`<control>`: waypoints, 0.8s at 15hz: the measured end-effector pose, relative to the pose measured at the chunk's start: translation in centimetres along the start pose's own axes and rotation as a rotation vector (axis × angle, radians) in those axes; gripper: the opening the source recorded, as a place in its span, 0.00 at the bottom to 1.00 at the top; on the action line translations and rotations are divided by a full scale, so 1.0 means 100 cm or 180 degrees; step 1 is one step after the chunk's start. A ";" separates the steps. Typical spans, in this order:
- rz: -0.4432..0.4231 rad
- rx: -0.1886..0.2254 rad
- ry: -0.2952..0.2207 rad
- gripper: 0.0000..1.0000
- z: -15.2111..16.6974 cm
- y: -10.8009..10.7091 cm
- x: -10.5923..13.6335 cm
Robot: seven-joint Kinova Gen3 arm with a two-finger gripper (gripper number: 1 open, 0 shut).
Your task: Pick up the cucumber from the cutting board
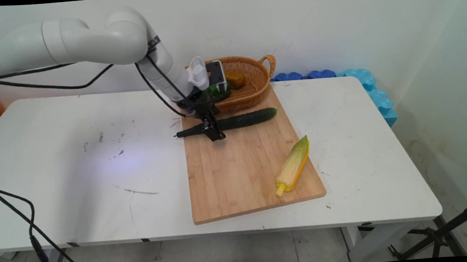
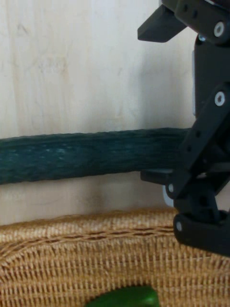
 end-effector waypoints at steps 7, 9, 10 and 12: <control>0.0043 -0.0010 0.0013 1.00 0.004 -0.007 -0.013; 0.0086 -0.0014 0.0023 1.00 0.009 -0.010 -0.014; 0.0105 -0.0018 0.0028 1.00 0.012 -0.011 -0.014; 0.0127 -0.0024 0.0034 1.00 0.016 -0.011 -0.013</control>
